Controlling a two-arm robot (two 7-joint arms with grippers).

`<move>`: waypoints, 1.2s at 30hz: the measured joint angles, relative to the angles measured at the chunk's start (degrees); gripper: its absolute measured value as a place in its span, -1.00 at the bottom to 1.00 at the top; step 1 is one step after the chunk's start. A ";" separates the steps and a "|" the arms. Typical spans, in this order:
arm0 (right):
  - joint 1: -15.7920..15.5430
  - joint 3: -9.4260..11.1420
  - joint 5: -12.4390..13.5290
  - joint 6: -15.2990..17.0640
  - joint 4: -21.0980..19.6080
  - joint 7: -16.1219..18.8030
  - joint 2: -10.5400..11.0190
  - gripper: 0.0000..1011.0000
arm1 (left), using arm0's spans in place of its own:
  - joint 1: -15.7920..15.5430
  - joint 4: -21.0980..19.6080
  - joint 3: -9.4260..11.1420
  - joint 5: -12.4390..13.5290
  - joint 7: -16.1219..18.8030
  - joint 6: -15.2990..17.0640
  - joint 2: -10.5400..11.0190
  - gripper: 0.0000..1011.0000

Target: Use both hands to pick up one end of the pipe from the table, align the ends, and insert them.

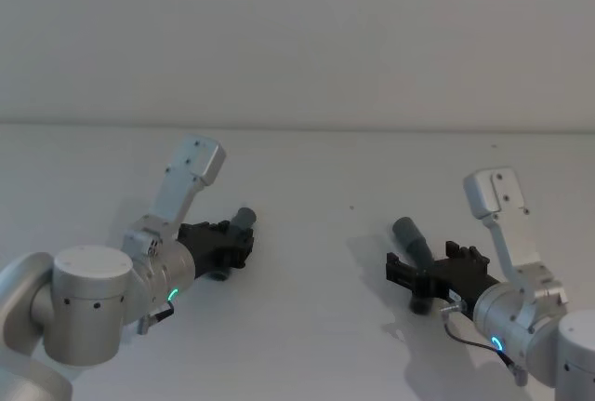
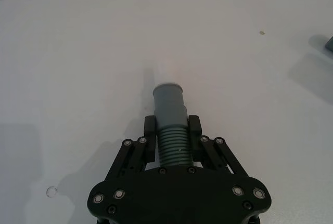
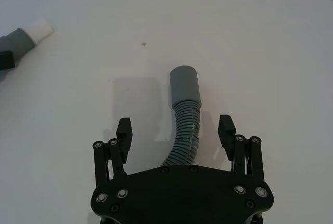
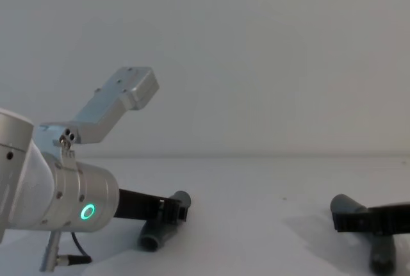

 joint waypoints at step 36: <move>0.61 -0.65 -2.15 2.19 0.78 0.41 -1.53 0.98 | 0.00 0.00 0.00 0.00 0.00 0.00 0.00 -0.31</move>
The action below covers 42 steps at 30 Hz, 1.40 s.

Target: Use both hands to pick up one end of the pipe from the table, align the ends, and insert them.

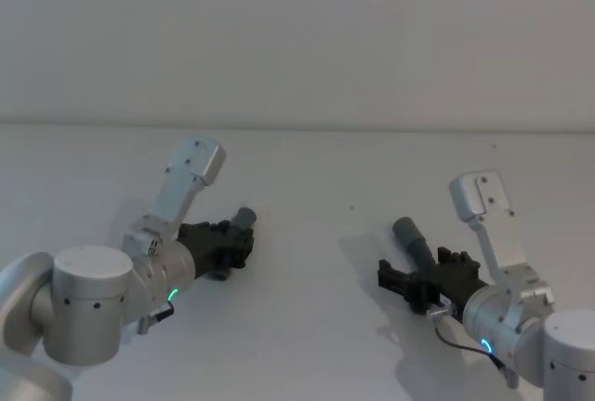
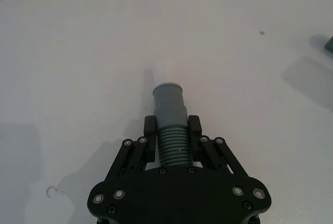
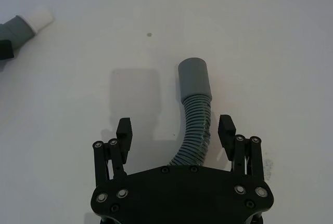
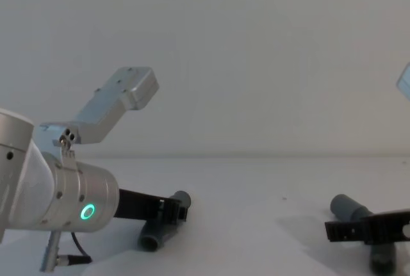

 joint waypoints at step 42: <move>0.45 -0.41 -1.29 -0.05 1.16 0.60 -0.40 -0.62 | 0.00 0.00 0.00 0.00 0.00 0.00 0.00 -0.31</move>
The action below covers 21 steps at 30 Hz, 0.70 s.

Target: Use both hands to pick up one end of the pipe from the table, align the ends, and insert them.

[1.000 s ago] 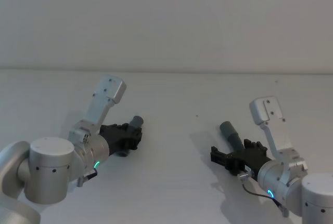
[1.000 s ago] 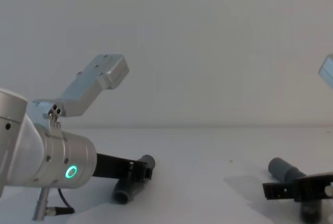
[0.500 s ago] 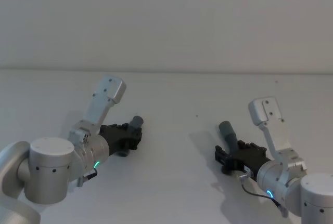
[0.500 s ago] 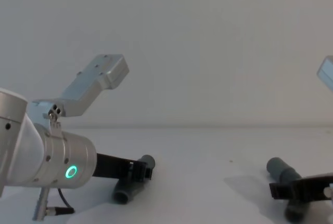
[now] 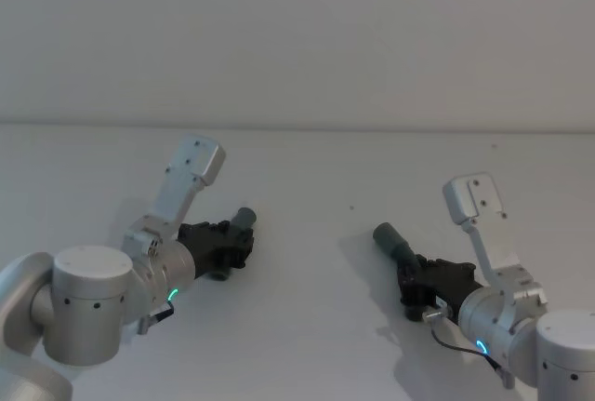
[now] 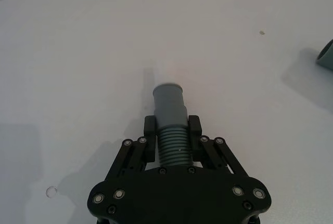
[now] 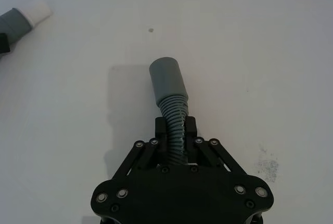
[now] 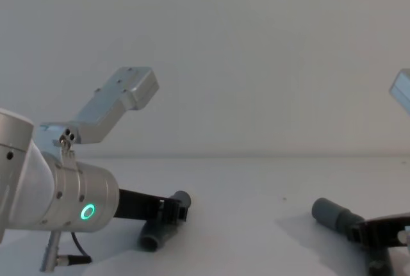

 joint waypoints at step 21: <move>0.00 0.00 -0.03 0.00 0.02 0.00 0.00 -0.75 | 0.00 0.00 0.00 0.00 0.00 0.00 0.00 -0.31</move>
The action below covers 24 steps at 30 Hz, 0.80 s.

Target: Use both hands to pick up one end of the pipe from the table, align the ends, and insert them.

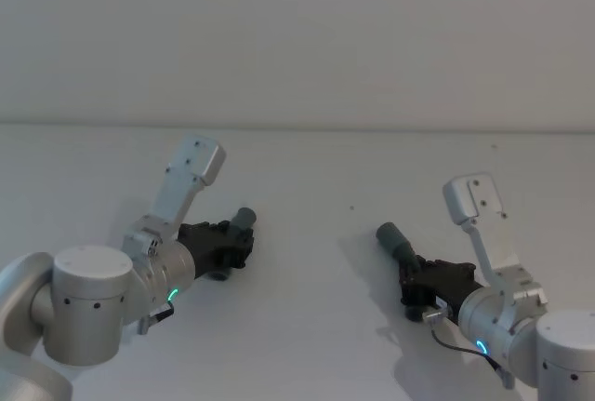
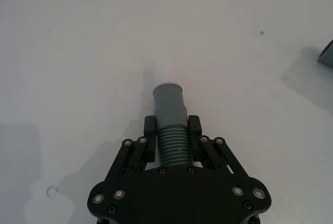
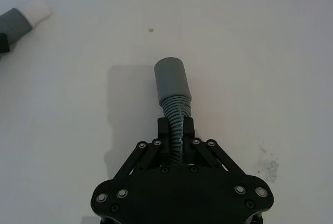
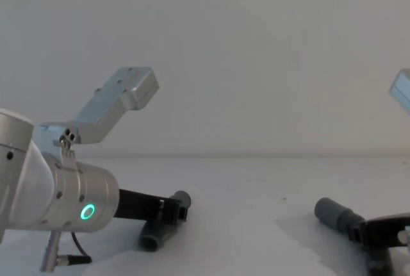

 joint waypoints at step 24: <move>0.00 0.00 0.01 0.00 0.00 0.00 0.00 -0.75 | 0.00 0.00 0.00 0.00 0.00 0.00 0.00 -0.31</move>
